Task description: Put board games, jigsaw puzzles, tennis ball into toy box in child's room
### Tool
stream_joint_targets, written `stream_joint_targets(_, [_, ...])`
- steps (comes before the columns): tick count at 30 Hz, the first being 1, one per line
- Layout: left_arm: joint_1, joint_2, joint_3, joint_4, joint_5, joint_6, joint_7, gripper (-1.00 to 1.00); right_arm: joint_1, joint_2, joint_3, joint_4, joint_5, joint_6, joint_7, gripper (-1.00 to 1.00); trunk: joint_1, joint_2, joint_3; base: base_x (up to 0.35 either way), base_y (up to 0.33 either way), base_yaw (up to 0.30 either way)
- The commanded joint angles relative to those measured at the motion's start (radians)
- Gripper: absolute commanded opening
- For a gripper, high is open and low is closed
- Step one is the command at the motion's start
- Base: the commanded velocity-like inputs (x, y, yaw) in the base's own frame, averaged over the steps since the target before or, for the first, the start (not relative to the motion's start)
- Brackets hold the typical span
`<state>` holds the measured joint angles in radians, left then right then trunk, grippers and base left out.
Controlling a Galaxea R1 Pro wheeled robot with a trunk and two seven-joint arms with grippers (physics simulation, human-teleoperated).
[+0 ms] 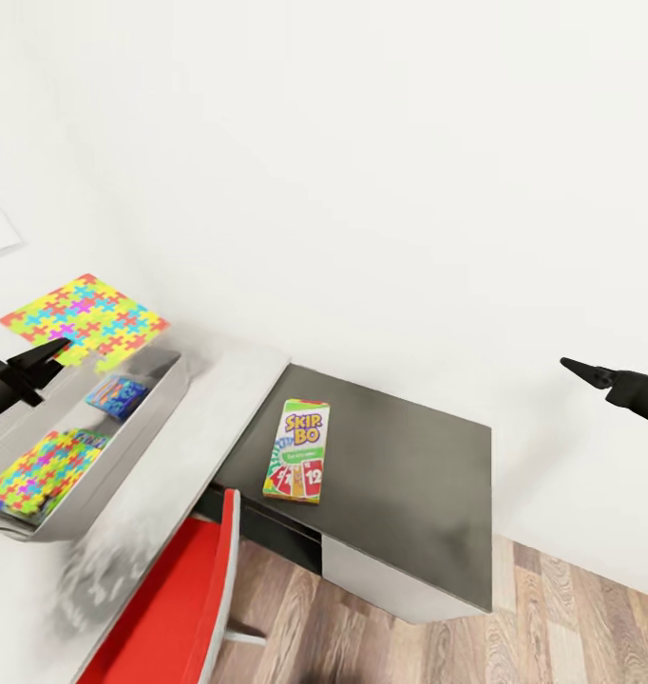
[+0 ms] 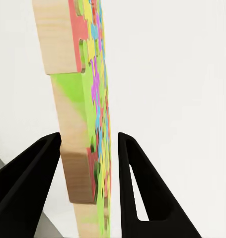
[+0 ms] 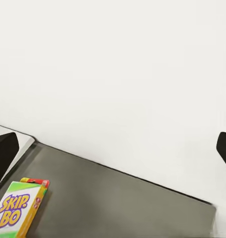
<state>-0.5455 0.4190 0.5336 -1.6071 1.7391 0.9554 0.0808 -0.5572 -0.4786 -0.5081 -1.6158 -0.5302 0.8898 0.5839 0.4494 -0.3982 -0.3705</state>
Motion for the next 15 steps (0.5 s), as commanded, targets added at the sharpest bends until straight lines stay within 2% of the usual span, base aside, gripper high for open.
stream_joint_targets(1, [0.004,0.001,0.008,0.0,0.01,0.005,0.004,-1.0,-0.001,0.0,-0.001,0.0,0.001,0.006,0.005,1.0,0.001,-0.002,-0.002,0.011,-0.003,-0.072])
stream_joint_targets(3, [0.013,0.002,0.02,0.0,0.01,0.006,-0.002,-1.0,-0.001,0.0,0.0,0.0,0.001,0.005,0.027,1.0,0.001,-0.002,-0.002,0.191,0.043,-0.024])
stream_joint_targets(9, [0.016,0.002,0.023,0.0,0.01,0.005,-0.005,-1.0,-0.001,-0.001,-0.002,0.001,0.001,0.003,0.062,1.0,0.001,-0.002,-0.002,0.281,0.104,-0.007])
stream_joint_targets(15, [0.016,0.003,0.024,0.0,0.01,0.006,-0.007,-1.0,-0.001,-0.001,0.0,0.001,0.001,-0.001,0.068,1.0,0.001,-0.002,-0.002,0.102,0.038,-0.001])
